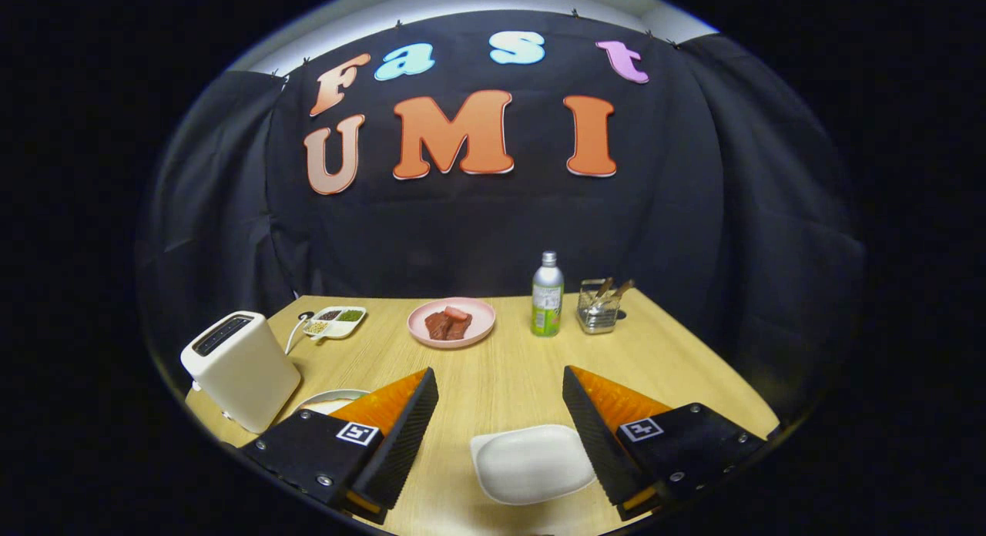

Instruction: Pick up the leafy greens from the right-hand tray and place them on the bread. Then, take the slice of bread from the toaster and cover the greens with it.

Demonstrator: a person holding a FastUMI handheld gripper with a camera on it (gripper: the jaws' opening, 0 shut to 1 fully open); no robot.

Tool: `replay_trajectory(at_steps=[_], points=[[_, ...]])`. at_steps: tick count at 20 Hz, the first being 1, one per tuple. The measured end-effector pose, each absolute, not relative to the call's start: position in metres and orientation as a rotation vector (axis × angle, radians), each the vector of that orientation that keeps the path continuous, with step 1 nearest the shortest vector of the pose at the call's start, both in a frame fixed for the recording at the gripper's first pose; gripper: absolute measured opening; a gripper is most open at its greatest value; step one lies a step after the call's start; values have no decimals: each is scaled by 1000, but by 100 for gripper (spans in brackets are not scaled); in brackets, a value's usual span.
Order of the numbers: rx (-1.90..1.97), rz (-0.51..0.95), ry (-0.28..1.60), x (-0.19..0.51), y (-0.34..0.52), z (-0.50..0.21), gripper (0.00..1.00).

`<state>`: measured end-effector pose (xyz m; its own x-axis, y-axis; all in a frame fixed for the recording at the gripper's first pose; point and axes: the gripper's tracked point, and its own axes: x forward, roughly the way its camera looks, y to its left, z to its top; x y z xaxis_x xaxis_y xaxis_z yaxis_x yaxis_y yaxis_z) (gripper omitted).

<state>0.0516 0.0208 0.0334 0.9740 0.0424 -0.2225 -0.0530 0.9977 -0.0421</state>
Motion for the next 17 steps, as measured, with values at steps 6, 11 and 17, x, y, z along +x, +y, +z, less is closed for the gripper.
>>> replay_trajectory(at_steps=[6, 11, 17], points=[[-73, 32, 97, 23, -14, 77, 98], [-104, 3, 35, 10, -37, 87, 98], [-96, -2, -15, 9, -48, 85, 98]])
